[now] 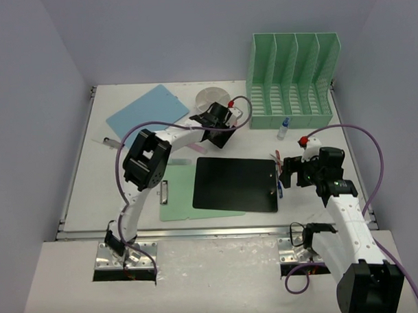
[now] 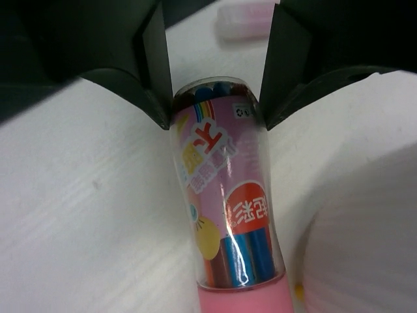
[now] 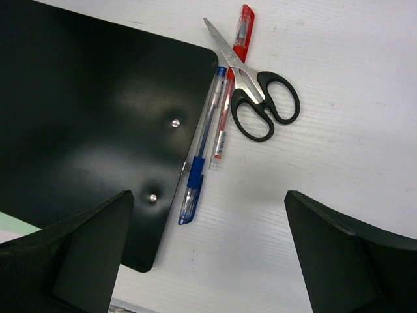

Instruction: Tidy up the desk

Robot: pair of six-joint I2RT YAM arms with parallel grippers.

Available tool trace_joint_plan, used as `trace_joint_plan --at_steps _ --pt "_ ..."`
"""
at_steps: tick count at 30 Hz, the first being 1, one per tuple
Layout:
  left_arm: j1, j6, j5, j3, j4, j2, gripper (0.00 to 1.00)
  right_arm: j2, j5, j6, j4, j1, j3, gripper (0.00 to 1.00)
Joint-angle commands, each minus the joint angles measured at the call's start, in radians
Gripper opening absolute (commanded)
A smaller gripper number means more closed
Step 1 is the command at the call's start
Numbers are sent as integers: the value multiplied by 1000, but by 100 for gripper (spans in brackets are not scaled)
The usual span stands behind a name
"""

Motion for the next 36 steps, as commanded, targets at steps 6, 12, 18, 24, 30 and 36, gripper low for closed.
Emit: trace_joint_plan --at_steps 6,12,18,24,30,36 --pt "-6 123 60 -277 -193 -291 3 1 -3 4 39 -1 1 99" --pt "-6 188 107 -312 -338 -362 66 -3 -10 4 40 -1 1 99" --pt "-7 162 114 -112 -420 -254 76 -6 -12 4 39 0 0 99" --pt "-21 154 107 163 -543 -63 72 -9 -9 6 37 -1 1 99" --pt "-49 141 91 240 -600 33 60 -6 -6 7 37 -1 1 99" --pt "-72 108 95 242 -626 79 47 -3 -4 7 39 -1 1 99"
